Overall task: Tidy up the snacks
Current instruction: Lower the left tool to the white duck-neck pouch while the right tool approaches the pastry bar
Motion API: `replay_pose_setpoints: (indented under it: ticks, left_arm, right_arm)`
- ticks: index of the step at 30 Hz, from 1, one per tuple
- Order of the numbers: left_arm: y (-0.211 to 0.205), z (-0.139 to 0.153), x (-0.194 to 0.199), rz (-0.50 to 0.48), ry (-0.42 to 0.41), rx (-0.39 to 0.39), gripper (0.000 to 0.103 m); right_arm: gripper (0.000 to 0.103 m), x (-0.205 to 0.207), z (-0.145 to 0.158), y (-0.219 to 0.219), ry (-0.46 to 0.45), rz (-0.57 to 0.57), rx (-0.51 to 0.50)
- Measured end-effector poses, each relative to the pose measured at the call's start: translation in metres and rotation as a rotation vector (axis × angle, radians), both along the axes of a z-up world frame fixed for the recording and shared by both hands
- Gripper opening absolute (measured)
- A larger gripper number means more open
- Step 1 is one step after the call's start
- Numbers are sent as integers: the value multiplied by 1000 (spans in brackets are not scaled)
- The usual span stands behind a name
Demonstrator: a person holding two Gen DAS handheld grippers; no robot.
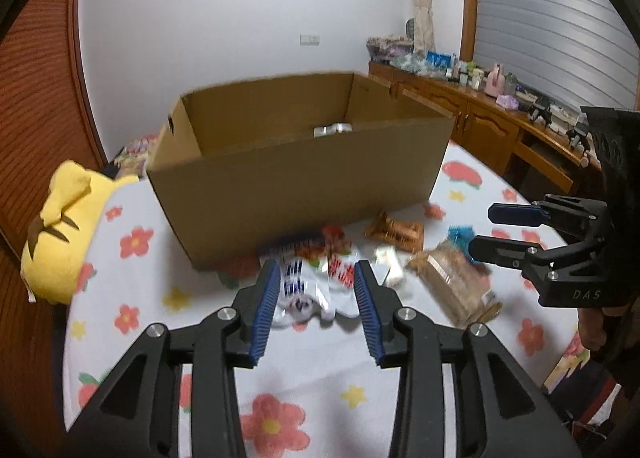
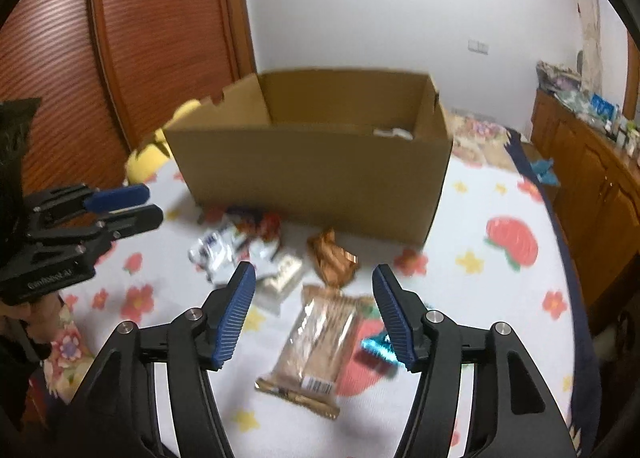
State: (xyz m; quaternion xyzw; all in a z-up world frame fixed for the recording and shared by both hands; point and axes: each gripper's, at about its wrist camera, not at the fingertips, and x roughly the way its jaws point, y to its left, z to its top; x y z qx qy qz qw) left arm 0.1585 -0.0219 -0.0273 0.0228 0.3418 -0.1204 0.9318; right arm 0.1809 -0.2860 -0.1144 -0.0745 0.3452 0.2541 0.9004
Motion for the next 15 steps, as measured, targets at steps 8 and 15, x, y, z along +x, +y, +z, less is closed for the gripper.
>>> replay_pose_setpoints:
  ticks: [8,15]
  left_arm:
    - [5,-31,10,23,61,17,39]
    - [4,-43,25,15,102,26,39]
  right_arm:
    - [64,4,-35,3,65,-22,-35]
    - [65,9,-54,3,105,-37,-63]
